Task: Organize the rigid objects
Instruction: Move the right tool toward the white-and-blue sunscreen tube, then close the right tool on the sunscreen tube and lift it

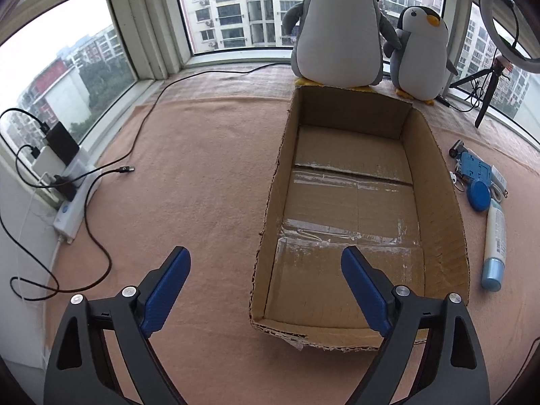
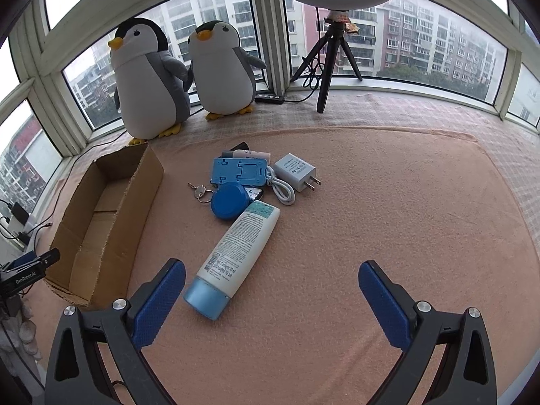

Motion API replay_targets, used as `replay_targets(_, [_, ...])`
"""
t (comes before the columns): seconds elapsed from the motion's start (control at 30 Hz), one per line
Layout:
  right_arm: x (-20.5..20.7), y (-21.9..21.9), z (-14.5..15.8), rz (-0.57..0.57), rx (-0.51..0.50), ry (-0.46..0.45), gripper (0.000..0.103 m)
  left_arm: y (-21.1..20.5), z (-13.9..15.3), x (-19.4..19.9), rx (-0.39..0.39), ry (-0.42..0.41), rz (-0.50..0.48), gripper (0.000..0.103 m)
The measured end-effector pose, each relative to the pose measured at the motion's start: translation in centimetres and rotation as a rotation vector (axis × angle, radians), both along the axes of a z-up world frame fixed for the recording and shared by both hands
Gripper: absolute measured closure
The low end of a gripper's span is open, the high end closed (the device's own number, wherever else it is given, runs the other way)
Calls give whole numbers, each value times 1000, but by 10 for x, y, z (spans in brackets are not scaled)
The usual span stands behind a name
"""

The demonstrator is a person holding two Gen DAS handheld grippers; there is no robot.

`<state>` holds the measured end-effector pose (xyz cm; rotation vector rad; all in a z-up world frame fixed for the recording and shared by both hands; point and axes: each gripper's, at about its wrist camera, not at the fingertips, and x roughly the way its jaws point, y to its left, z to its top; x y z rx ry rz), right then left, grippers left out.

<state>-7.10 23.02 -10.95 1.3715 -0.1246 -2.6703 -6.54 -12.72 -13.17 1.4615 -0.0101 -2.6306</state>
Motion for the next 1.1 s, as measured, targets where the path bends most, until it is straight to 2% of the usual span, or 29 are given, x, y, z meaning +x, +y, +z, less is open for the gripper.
replay_targets(0.2, [-6, -23, -8, -12, 11, -28, 4, -11, -11, -8, 45, -30, -36, 17])
replay_targets(0.3, [-10, -33, -15, -25, 4, -54, 9, -15, -16, -12, 48, -40, -52, 25])
replay_targets(0.43, [-17, -42, -24, -53, 2, -88, 10, -19, -24, -17, 74, -57, -79, 29])
replay_targets(0.5, [-22, -48, -27, -62, 24, -101, 11, -18, -29, -17, 83, -68, -96, 42])
replay_targets(0.7, [-34, -66, -41, -66, 124, -143, 11, -14, -42, -18, 113, -94, -127, 59])
replay_targets(0.87, [-43, -75, -52, -60, 195, -168, 12, -14, -43, -17, 121, -87, -135, 62])
replay_targets(1.0, [-45, -76, -63, -45, 206, -200, 21, -14, -43, -16, 119, -77, -130, 63])
replay_targets(1.1, [-45, -74, -70, -29, 216, -221, 24, -15, -43, -15, 118, -71, -122, 63])
